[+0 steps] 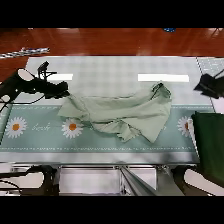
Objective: Fold the shirts.
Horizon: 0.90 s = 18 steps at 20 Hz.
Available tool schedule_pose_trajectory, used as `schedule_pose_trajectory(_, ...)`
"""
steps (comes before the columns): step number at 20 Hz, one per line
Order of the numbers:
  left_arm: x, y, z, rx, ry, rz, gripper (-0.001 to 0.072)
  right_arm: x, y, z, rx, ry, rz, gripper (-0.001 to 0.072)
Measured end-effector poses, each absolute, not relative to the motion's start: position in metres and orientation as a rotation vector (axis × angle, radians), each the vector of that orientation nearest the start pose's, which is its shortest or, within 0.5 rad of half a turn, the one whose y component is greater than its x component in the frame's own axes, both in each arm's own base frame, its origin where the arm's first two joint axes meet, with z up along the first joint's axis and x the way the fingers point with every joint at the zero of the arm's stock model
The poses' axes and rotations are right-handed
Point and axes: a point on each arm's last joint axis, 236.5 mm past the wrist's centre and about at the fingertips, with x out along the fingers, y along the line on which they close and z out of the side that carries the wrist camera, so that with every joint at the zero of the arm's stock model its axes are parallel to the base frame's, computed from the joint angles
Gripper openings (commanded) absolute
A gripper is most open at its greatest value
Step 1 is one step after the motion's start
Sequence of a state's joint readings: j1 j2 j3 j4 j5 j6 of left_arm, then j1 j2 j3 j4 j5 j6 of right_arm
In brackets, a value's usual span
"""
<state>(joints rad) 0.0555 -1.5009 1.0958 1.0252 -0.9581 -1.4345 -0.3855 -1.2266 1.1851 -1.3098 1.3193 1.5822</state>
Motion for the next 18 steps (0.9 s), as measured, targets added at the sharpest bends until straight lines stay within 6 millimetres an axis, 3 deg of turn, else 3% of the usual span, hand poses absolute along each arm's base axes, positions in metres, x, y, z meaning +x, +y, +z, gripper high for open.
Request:
schedule_pose_trajectory(2, 0.414, -0.079, -0.065, -0.486, 1.300, -0.209, 0.0019, 0.306, -0.062, 0.008, 0.549, 1.355, -0.153, 0.0402)
schedule_pose_trajectory(5, 0.413, -0.080, -0.065, -0.488, 1.307, -0.214, 0.0018, 0.257, -0.015, -0.031, 0.639, 1.465, -0.060, 0.0402)
schedule_pose_trajectory(9, 0.412, -0.080, -0.065, -0.487, 1.311, -0.217, 0.0019, 0.209, 0.041, -0.070, 0.643, 1.605, 0.051, 0.0402)
schedule_pose_trajectory(16, 0.411, -0.081, -0.066, -0.487, 1.318, -0.220, 0.0019, 0.214, 0.097, -0.100, 0.674, 1.602, 0.129, 0.0401)
schedule_pose_trajectory(17, 0.411, -0.081, -0.066, -0.487, 1.317, -0.220, 0.0019, 0.217, 0.105, -0.102, 0.693, 1.600, 0.142, 0.0365)
schedule_pose_trajectory(18, 0.411, -0.081, -0.065, -0.487, 1.317, -0.220, 0.0019, 0.224, 0.113, -0.103, 0.712, 1.588, 0.152, 0.0264)
